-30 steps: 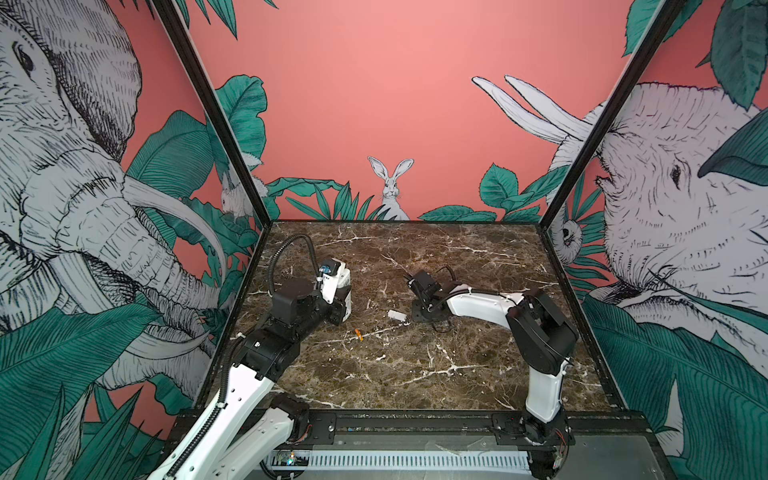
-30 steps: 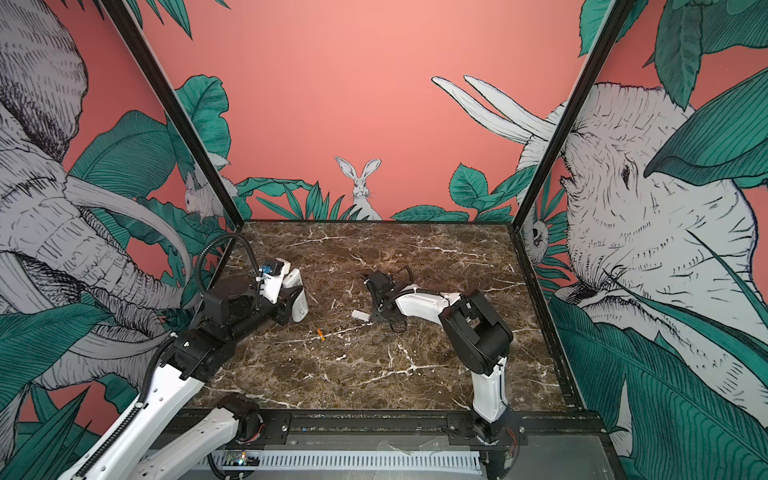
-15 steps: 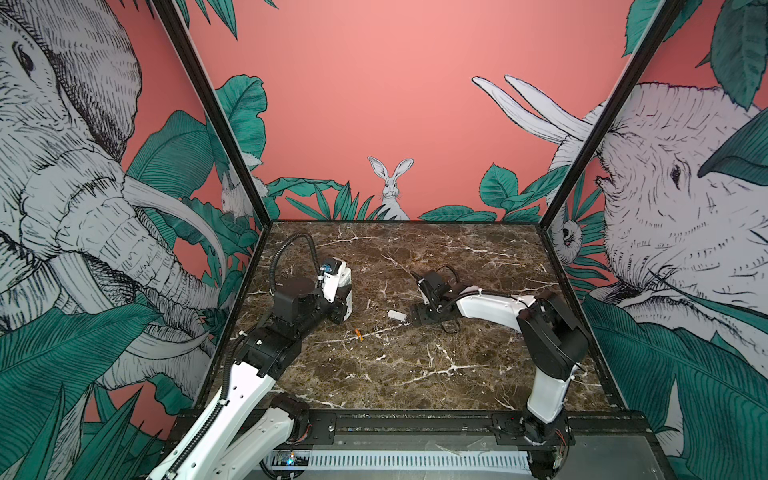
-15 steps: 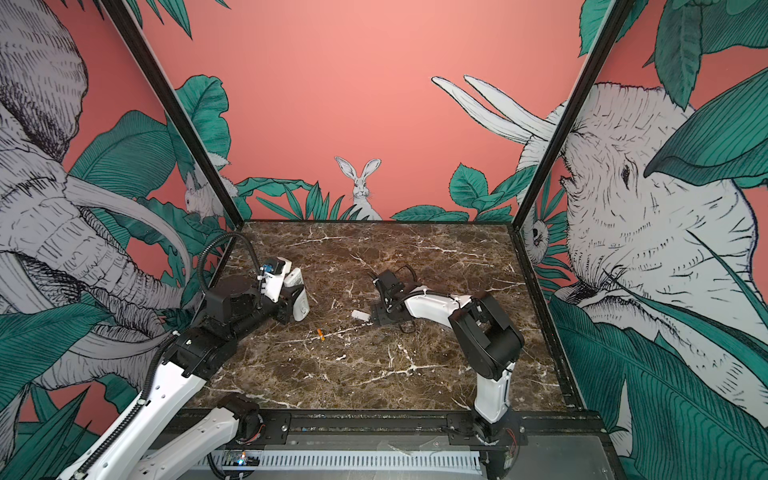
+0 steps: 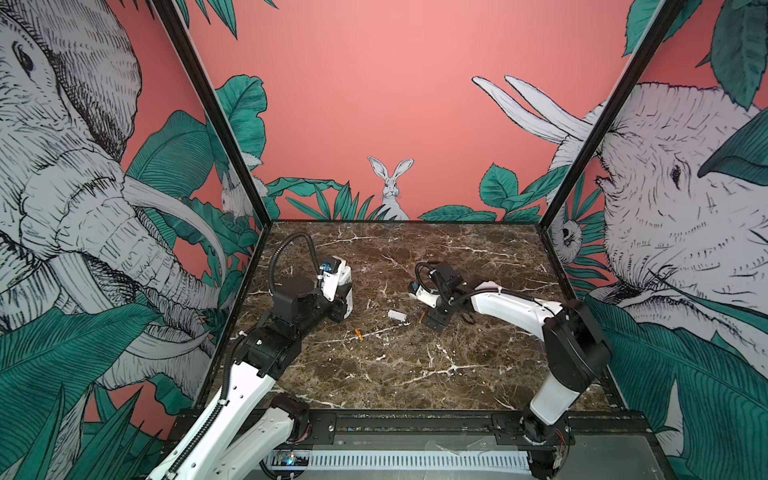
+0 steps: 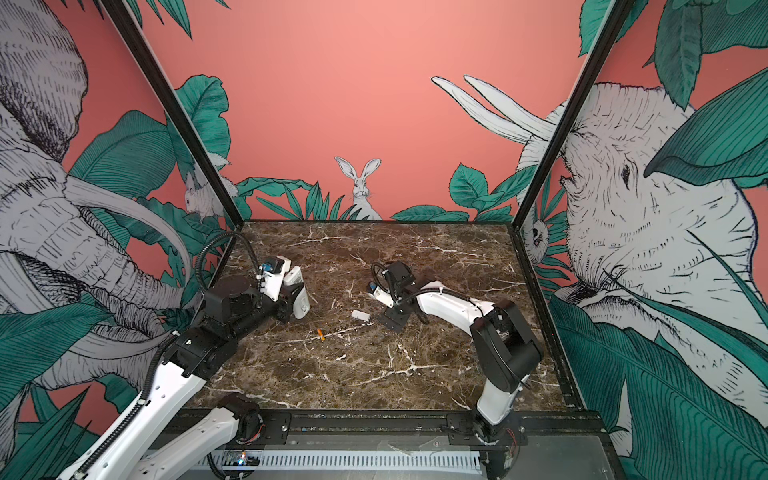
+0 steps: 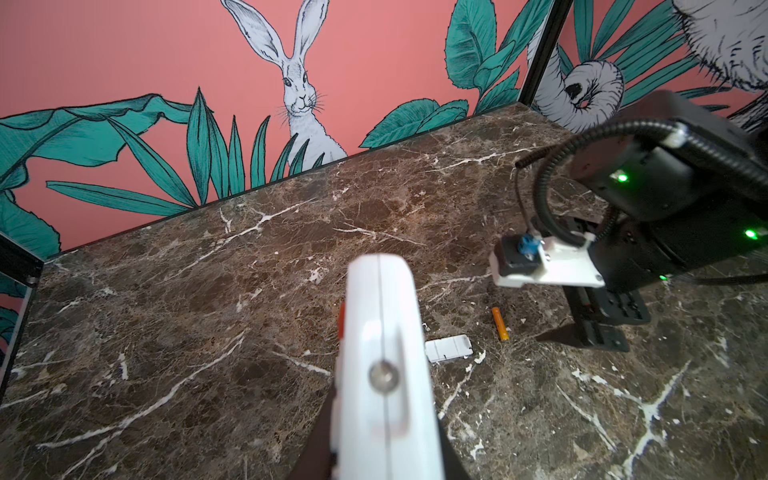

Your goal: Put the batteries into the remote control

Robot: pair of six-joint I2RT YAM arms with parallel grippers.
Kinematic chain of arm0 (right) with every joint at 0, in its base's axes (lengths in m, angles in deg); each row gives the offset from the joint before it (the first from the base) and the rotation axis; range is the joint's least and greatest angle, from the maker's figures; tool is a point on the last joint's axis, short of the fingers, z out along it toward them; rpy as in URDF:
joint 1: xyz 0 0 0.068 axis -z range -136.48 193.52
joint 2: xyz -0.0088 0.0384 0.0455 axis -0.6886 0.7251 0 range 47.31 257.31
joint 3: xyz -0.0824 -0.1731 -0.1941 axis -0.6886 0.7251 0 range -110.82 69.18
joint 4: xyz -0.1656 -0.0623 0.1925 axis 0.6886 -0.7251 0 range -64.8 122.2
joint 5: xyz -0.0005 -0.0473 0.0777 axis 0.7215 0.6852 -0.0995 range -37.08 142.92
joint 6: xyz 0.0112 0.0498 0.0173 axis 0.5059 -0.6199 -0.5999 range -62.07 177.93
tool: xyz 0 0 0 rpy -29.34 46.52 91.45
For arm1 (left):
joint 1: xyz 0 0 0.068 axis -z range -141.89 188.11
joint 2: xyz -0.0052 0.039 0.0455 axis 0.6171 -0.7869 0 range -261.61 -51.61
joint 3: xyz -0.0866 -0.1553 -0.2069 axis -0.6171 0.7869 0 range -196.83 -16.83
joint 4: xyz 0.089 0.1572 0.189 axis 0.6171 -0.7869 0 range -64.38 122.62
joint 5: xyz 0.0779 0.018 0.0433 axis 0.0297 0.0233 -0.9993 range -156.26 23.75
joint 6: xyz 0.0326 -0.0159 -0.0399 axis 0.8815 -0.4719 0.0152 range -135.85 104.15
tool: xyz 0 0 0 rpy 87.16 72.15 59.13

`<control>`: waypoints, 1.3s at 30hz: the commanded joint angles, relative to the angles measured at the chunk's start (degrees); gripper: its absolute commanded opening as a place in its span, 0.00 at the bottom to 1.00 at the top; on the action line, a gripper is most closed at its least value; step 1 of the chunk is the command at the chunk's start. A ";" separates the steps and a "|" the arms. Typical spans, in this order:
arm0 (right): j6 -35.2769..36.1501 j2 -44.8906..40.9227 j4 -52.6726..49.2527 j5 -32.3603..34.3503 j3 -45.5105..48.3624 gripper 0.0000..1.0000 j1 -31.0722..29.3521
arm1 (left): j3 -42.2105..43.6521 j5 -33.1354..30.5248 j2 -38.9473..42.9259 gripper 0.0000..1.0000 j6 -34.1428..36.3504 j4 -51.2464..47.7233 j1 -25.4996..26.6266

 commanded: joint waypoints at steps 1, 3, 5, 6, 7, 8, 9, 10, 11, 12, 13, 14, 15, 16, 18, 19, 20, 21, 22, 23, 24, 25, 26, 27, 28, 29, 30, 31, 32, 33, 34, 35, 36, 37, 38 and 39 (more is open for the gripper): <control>22.59 -5.09 6.45 -5.78 5.48 1.00 1.98 | 0.50 -1.14 1.73 0.00 0.22 1.53 -0.26; 28.35 -6.14 6.20 -11.55 6.06 1.00 4.10 | 0.64 -1.42 2.32 0.00 0.36 1.42 -0.24; 31.67 -4.51 0.86 -15.19 2.22 1.00 5.61 | 0.76 -1.59 2.70 0.00 0.38 1.46 -0.20; 33.28 -1.74 -2.74 -16.45 -0.21 1.00 6.08 | 0.85 -1.61 2.83 0.00 0.31 1.49 -0.24; 35.34 0.67 -7.36 -17.75 -3.41 0.99 6.48 | 0.98 -1.65 3.05 0.00 0.29 1.54 -0.24; 37.16 2.80 -10.85 -18.80 -6.08 0.97 6.72 | 1.05 -1.68 3.17 0.00 0.25 1.61 -0.28; 39.50 5.43 -15.15 -19.60 -9.33 0.96 6.78 | 1.19 -1.64 3.26 0.00 0.28 1.66 -0.24; 41.51 7.65 -18.67 -20.15 -12.19 0.90 6.82 | 1.30 -1.55 3.42 0.00 0.24 1.76 -0.26; 45.48 10.23 -24.09 -21.17 -16.19 0.88 6.95 | 1.44 -1.57 3.56 0.00 0.21 1.80 -0.27; 45.56 12.55 -26.83 -21.44 -19.34 0.88 7.02 | 1.55 -1.63 3.79 0.00 0.29 1.79 -0.26; 44.84 14.50 -28.34 -21.59 -21.91 0.87 6.97 | 1.65 -1.76 4.09 0.00 0.37 1.72 -0.29; 45.78 16.03 -30.30 -21.47 -23.88 0.87 7.10 | 1.74 -1.86 4.36 0.00 0.51 1.72 -0.20; 46.28 17.31 -30.44 -20.75 -25.18 0.85 7.13 | 1.81 -2.10 4.78 0.00 0.60 1.72 -0.28; 46.58 17.86 -29.21 -19.94 -25.19 0.84 7.10 | 1.93 -2.46 5.18 0.00 0.73 1.63 -0.19; 47.66 17.68 -25.38 -18.80 -23.50 0.84 6.95 | 2.09 -2.82 5.78 0.00 0.81 1.57 -0.25; 47.65 17.12 -22.50 -18.44 -22.21 0.83 6.91 | 2.26 -2.99 5.98 0.00 0.69 1.70 -0.24; 47.91 16.61 -20.14 -18.15 -21.08 0.83 6.78 | 2.33 -3.01 6.16 0.00 0.61 1.78 -0.24; 48.56 16.03 -17.91 -17.71 -19.77 0.83 6.54 | 2.54 -2.95 6.23 0.00 0.49 1.87 -0.22; 48.68 15.51 -15.39 -16.56 -18.44 0.83 6.15 | 2.55 -2.93 6.27 0.00 0.37 1.96 -0.24; 48.73 15.14 -13.31 -15.85 -17.49 0.83 5.80 | 2.59 -2.95 6.26 0.00 0.29 1.99 -0.23; 49.38 14.81 -12.12 -15.19 -16.74 0.83 5.41 | 2.65 -2.89 6.31 0.00 0.20 2.06 -0.25; 49.62 14.69 -10.91 -14.81 -16.21 0.83 5.12 | 2.72 -2.87 6.37 0.00 0.20 2.14 -0.20; 49.70 14.72 -10.32 -14.69 -15.99 0.83 4.84 | 2.78 -2.84 6.36 0.00 0.15 2.24 -0.24; 49.89 14.75 -9.89 -14.52 -15.90 0.83 4.60 | 2.84 -2.88 6.40 0.00 0.12 2.29 -0.23; 50.04 15.01 -9.61 -14.71 -15.96 0.82 4.42 | 2.77 -2.91 6.36 0.00 0.12 2.35 -0.22; 50.27 15.38 -9.68 -14.60 -16.13 0.82 4.24 | 2.79 -2.91 6.38 0.00 0.04 2.50 -0.29; 50.40 15.77 -9.80 -14.20 -16.36 0.82 4.00 | 2.89 -2.94 6.35 0.00 0.03 2.59 -0.24; 50.78 16.38 -10.16 -14.11 -16.80 0.81 3.85 | 2.90 -2.87 6.40 0.00 -0.05 2.76 -0.24; 50.94 16.85 -10.37 -14.02 -17.16 0.81 3.72 | 2.99 -2.82 6.42 0.00 -0.12 2.82 -0.24; 51.07 17.29 -10.80 -14.01 -17.63 0.80 3.53 | 2.95 -2.79 6.35 0.00 -0.14 2.93 -0.24; 51.41 17.93 -11.79 -13.81 -18.45 0.77 3.37 | 3.03 -2.81 6.41 0.00 -0.18 2.95 -0.24; 51.56 18.70 -12.85 -13.47 -19.34 0.74 3.19 | 3.06 -2.81 6.35 0.00 -0.15 2.90 -0.24; 51.74 19.39 -13.88 -13.28 -20.23 0.72 2.94 | 3.06 -2.92 6.40 0.00 -0.20 2.95 -0.29; 52.15 20.11 -15.27 -12.94 -21.18 0.66 2.75 | 3.03 -3.01 6.44 0.00 -0.15 2.95 -0.25; 52.17 20.73 -16.19 -12.42 -21.95 0.60 2.56 | 3.03 -3.17 6.56 0.00 -0.20 2.95 -0.25; 52.17 21.17 -16.88 -12.16 -22.56 0.56 2.35 | 3.16 -3.26 6.68 0.00 -0.15 2.93 -0.23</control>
